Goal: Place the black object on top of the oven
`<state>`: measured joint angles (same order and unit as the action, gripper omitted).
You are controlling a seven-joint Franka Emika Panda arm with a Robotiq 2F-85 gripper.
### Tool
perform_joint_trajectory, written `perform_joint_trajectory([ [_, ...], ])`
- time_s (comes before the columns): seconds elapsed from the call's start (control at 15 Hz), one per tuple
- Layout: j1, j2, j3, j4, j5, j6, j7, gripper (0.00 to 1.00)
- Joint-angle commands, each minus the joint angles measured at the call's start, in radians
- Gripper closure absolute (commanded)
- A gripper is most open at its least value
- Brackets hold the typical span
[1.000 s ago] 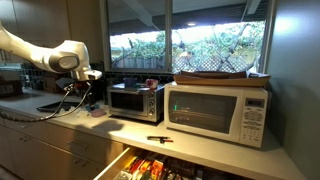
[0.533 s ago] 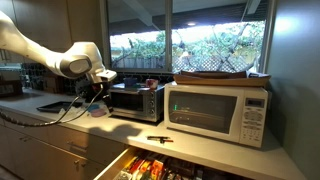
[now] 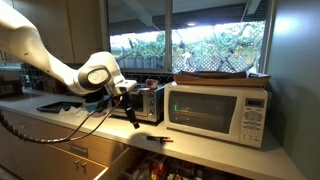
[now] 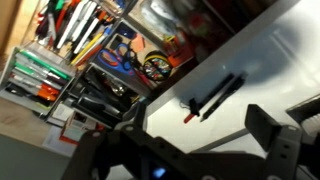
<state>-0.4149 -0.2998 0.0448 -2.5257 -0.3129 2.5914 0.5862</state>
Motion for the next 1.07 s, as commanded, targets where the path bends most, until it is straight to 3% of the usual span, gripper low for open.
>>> perform_joint_trajectory([
  [0.0,-0.103,0.056,0.071,0.021,-0.276,-0.018,0.107,0.00],
  [0.2,-0.011,0.049,-0.018,0.012,-0.272,-0.020,0.084,0.00],
  [0.47,0.007,0.067,-0.023,0.023,-0.293,-0.031,0.084,0.00],
  [0.53,0.002,0.091,-0.030,0.032,-0.321,0.019,0.092,0.00],
  [0.6,0.043,0.150,-0.094,0.047,-0.211,0.098,-0.068,0.00],
  [0.67,0.031,0.192,-0.097,0.064,-0.149,0.142,-0.156,0.00],
  [0.73,0.081,0.250,-0.148,0.097,-0.123,0.141,-0.224,0.00],
  [1.0,0.128,0.387,-0.191,0.237,0.053,0.024,-0.537,0.00],
])
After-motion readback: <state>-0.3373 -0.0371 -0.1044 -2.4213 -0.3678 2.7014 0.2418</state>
